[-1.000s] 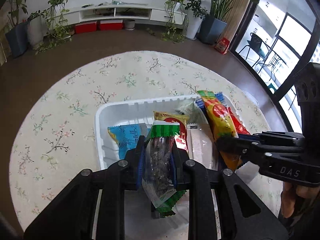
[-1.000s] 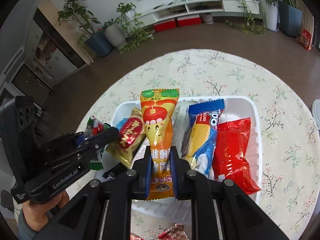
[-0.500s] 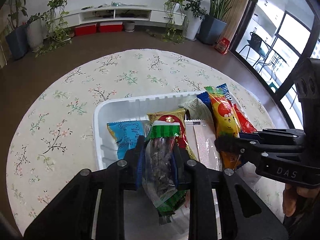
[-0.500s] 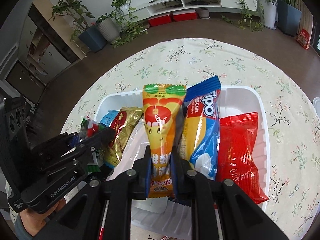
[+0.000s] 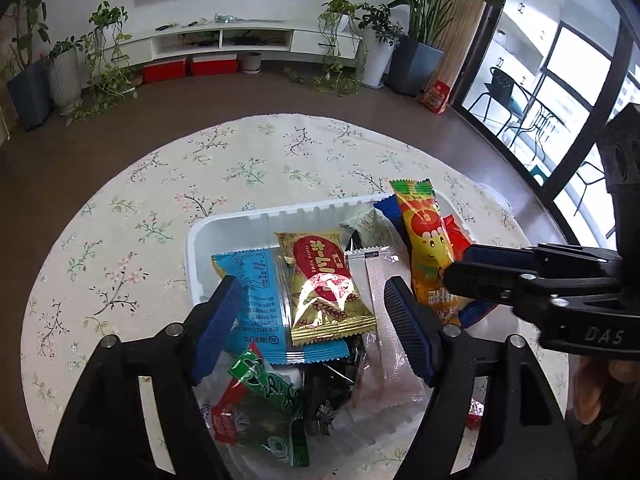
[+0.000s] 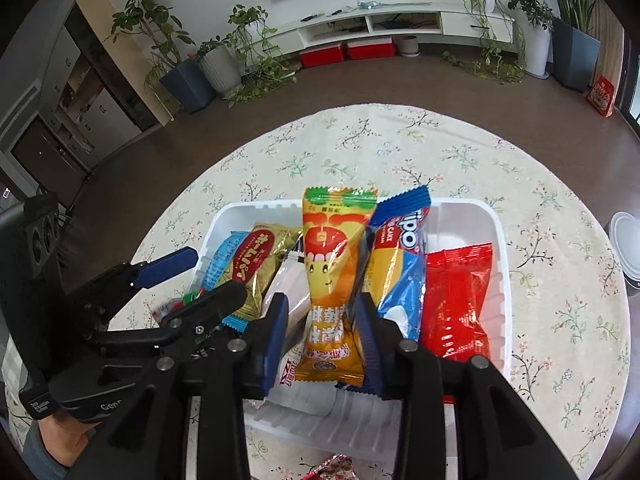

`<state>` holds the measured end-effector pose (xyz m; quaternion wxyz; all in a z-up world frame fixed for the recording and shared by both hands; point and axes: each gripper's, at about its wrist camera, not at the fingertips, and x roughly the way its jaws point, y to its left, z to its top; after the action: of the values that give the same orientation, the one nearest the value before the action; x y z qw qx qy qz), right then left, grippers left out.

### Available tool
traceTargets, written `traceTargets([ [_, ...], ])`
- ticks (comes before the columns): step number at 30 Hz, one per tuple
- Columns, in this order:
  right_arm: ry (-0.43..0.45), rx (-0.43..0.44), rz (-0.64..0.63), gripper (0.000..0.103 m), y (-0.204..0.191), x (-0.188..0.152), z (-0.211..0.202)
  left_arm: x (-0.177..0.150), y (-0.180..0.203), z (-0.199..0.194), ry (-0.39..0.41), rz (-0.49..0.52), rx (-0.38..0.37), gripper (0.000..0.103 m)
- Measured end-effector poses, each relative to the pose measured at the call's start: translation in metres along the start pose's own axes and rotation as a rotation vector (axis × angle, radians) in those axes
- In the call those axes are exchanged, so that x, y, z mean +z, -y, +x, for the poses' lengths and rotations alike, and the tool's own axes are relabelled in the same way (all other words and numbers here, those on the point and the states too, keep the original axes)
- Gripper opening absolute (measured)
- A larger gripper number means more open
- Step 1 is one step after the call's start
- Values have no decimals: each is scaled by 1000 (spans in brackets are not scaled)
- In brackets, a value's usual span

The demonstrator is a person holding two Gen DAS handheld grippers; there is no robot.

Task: Organize snacks
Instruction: 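Carry the nut bag and orange bar into the tray and open both tools, then grasp the red-and-white candy packet with the left tool while the right tool grasps the red-gold candy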

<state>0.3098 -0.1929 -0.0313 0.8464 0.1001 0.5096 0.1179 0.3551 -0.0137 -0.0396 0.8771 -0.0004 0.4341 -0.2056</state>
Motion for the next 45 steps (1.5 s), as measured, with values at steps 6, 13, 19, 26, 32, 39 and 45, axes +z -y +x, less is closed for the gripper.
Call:
traceTargets([
  [6,60,17,-35,51,-4,-4,-29,2,-8,-24,49,-15,6,77],
  [13,100,82,-186,71,-8,-44,-71,-27,-4,-84,130,68,36,103],
  [19,75,75,-300,81,-4,-100,-74,-88,29,-98,127,272,3,103],
  [26,37,79,-318,81,1,-131,-59,-144,73,-80,-85,509,-103,103],
  [32,-3,74,-345,70,-1,-139,-42,-166,107,-49,-165,743,-141,103],
  [39,-53,66,-342,64,6,-138,-18,-158,102,-16,-256,796,-142,102],
  [45,-85,81,-332,61,13,-140,-2,-153,91,-6,-303,783,-215,96],
])
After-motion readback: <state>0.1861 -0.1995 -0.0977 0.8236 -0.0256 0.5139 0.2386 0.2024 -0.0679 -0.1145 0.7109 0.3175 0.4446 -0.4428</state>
